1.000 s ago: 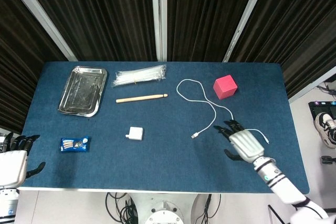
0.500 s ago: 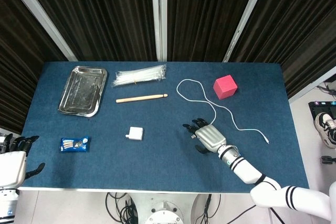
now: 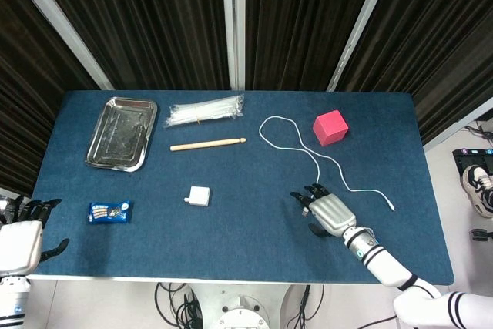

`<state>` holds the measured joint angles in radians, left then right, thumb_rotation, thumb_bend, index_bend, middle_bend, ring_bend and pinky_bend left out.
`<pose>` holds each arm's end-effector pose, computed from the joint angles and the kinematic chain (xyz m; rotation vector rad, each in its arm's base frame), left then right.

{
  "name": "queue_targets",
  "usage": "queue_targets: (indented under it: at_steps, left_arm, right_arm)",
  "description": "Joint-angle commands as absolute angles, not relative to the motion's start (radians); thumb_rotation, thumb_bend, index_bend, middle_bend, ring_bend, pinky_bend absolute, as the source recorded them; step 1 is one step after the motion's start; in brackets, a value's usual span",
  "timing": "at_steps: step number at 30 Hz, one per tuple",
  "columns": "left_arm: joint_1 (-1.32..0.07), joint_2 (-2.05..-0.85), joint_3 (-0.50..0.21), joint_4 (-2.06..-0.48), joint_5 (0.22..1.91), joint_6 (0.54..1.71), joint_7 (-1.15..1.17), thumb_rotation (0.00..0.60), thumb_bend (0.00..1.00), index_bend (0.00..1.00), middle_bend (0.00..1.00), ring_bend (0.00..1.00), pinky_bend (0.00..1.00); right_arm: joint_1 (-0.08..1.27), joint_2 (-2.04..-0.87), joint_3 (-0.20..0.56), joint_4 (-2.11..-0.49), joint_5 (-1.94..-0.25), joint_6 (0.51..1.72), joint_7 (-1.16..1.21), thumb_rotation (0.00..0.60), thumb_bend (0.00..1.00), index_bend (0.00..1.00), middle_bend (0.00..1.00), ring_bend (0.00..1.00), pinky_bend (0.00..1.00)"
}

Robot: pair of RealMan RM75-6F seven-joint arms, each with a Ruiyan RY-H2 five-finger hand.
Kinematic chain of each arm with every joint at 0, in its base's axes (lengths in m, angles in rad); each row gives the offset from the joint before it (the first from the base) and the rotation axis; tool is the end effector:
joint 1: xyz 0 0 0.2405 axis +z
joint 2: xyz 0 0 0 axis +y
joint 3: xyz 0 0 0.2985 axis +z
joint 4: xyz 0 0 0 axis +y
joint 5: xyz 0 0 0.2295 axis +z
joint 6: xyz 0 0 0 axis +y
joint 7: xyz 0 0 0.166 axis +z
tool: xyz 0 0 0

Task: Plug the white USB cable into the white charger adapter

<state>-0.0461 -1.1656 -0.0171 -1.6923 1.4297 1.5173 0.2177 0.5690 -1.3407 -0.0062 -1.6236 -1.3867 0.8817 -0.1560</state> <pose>-0.3542 0.1847 0.1385 -1.3492 -0.8957 -0.7627 -0.2475 -0.3053 -0.0178 2.0815 -1.0669 0.7646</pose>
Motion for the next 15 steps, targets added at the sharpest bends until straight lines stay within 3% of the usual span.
queue_targets:
  at_steps: [1, 3, 6, 10, 15]
  left_arm:
    - [-0.046, -1.167, -0.018, -1.693, 1.429, 1.515, 0.219, 0.6, 0.16, 0.22, 0.26, 0.15, 0.0]
    - [-0.046, -1.168, -0.019, -1.694, 1.426, 1.513, 0.22, 0.6, 0.16, 0.22, 0.26, 0.15, 0.0]
    - [-0.045, -1.171, -0.02, -1.699, 1.425, 1.513, 0.223, 0.6, 0.16, 0.22, 0.26, 0.15, 0.0]
    - [-0.042, -1.168, -0.02, -1.71, 1.423, 1.513, 0.231, 0.6, 0.16, 0.22, 0.25, 0.15, 0.0]
    - [-0.034, -1.164, -0.022, -1.725, 1.42, 1.522, 0.238, 0.6, 0.16, 0.22, 0.25, 0.15, 0.0]
  right_arm:
    - [0.533, -1.292, -0.042, -1.65, -1.43, 0.929, -0.145, 0.6, 0.34, 0.05, 0.33, 0.03, 0.0]
    - [0.523, -1.273, -0.044, -1.656, -1.455, 0.961, -0.143, 0.6, 0.34, 0.07, 0.33, 0.03, 0.0]
    - [0.523, -1.259, -0.035, -1.631, -1.516, 1.014, -0.165, 0.6, 0.32, 0.2, 0.32, 0.03, 0.0]
    - [0.554, -1.267, -0.027, -1.571, -1.576, 1.015, -0.234, 0.6, 0.19, 0.35, 0.3, 0.03, 0.0]
    - [0.601, -1.302, -0.034, -1.481, -1.644, 0.983, -0.266, 0.6, 0.17, 0.4, 0.29, 0.03, 0.0]
